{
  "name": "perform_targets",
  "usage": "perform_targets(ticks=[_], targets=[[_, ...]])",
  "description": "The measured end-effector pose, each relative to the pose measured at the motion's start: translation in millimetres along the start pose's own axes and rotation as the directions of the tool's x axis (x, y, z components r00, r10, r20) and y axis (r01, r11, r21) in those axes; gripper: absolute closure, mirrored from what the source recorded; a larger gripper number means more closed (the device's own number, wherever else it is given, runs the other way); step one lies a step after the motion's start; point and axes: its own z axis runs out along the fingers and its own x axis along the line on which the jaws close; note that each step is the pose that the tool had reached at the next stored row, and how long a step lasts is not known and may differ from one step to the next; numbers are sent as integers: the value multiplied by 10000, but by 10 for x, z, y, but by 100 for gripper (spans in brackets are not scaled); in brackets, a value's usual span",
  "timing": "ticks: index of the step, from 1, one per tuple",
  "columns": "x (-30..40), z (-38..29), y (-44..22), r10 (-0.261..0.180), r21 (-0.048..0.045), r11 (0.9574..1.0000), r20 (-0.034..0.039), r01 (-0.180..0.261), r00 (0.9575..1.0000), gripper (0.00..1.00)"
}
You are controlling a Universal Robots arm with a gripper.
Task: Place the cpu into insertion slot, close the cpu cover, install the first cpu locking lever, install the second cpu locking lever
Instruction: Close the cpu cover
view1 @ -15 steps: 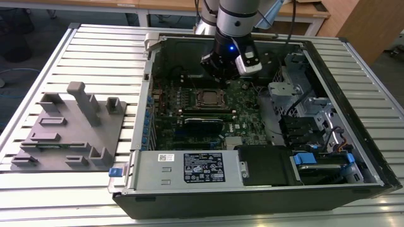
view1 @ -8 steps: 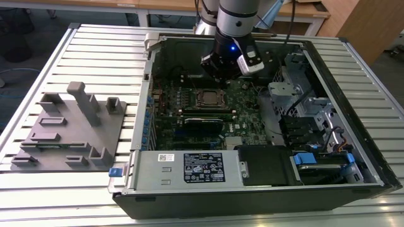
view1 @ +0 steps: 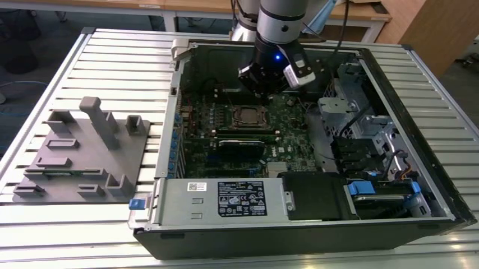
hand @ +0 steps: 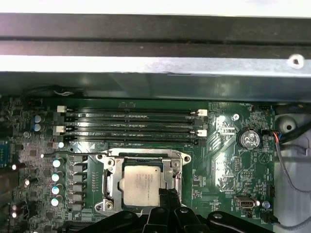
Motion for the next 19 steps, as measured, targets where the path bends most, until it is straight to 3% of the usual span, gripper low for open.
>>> perform_targets(ticks=[19], targets=[[13,19,0,-21,0,10000,0,21,10000,90]])
